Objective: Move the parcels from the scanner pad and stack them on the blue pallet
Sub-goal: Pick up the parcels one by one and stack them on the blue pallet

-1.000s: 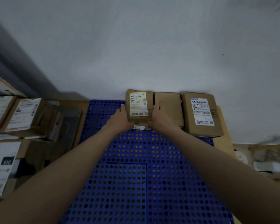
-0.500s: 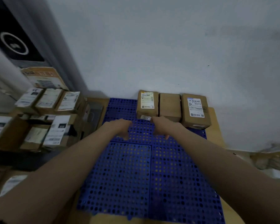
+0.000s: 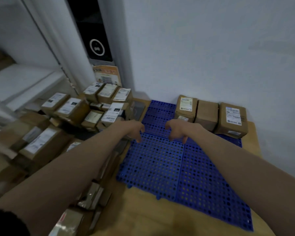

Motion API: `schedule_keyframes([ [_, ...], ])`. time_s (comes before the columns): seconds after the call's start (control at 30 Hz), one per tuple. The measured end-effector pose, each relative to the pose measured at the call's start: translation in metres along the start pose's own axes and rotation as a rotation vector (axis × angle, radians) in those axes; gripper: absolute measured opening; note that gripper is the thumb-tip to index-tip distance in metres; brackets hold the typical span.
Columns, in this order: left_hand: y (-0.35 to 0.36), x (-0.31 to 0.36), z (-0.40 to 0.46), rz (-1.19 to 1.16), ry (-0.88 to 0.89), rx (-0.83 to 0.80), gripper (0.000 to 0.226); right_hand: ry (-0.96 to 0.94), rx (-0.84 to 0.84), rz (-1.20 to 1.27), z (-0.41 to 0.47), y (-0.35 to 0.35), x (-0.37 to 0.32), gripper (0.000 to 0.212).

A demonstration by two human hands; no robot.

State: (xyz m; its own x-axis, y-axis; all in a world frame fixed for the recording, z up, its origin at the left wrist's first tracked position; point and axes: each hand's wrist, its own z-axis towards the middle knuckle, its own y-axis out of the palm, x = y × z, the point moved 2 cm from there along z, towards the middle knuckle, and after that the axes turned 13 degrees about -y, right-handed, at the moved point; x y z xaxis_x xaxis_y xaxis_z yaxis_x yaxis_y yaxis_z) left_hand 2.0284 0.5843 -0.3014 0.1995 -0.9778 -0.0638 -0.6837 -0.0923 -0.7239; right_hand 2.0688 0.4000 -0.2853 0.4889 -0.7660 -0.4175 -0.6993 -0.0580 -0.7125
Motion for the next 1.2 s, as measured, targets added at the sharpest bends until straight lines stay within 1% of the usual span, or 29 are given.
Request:
schedule_keyframes([
  [0.13,0.016,-0.037,-0.03,-0.002,-0.011,0.04,0.054,-0.042,-0.021,-0.099,0.003,0.009,-0.04,0.056],
  [0.27,0.031,-0.082,-0.05,-0.012,-0.025,0.11,0.039,-0.079,-0.009,-0.124,0.013,0.017,-0.081,0.047],
  [0.37,0.038,-0.117,-0.062,-0.079,-0.062,0.111,0.037,-0.119,0.01,-0.14,0.023,0.024,-0.113,0.042],
  [0.4,0.04,-0.129,-0.066,-0.094,-0.079,0.116,0.041,-0.137,0.016,-0.144,0.027,0.026,-0.124,0.04],
  [0.47,0.043,-0.153,-0.07,-0.065,-0.109,0.144,0.044,-0.162,0.023,-0.152,0.037,0.032,-0.146,0.028],
  [0.5,0.047,-0.168,-0.07,-0.039,-0.123,0.156,0.04,-0.17,0.028,-0.152,0.044,0.036,-0.16,0.02],
  [0.53,0.05,-0.184,-0.069,-0.02,-0.137,0.16,0.036,-0.179,0.035,-0.146,0.051,0.04,-0.174,0.016],
  [0.57,0.054,-0.199,-0.069,-0.015,-0.146,0.159,0.037,-0.188,0.04,-0.141,0.059,0.044,-0.187,0.021],
  [0.63,0.06,-0.23,-0.069,-0.027,-0.155,0.147,0.044,-0.203,0.055,-0.13,0.075,0.052,-0.214,0.038],
  [0.67,0.064,-0.245,-0.07,-0.039,-0.155,0.137,0.046,-0.209,0.068,-0.115,0.083,0.056,-0.227,0.04],
  [0.7,0.067,-0.261,-0.071,-0.045,-0.154,0.124,0.047,-0.212,0.081,-0.09,0.09,0.061,-0.24,0.038],
  [0.83,0.078,-0.319,-0.066,-0.001,-0.156,0.147,0.033,-0.23,0.13,-0.001,0.124,0.085,-0.289,0.03],
  [1.0,0.1,-0.391,-0.053,-0.055,-0.241,0.231,0.038,-0.193,0.147,0.156,0.166,0.125,-0.334,0.032],
  [1.07,0.109,-0.414,-0.045,-0.084,-0.274,0.259,0.042,-0.179,0.14,0.164,0.183,0.138,-0.35,0.033],
  [1.13,0.118,-0.431,-0.038,-0.084,-0.288,0.276,0.048,-0.175,0.14,0.183,0.198,0.149,-0.365,0.03],
  [1.2,0.126,-0.444,-0.03,-0.086,-0.3,0.279,0.055,-0.165,0.128,0.271,0.213,0.161,-0.377,0.024],
])
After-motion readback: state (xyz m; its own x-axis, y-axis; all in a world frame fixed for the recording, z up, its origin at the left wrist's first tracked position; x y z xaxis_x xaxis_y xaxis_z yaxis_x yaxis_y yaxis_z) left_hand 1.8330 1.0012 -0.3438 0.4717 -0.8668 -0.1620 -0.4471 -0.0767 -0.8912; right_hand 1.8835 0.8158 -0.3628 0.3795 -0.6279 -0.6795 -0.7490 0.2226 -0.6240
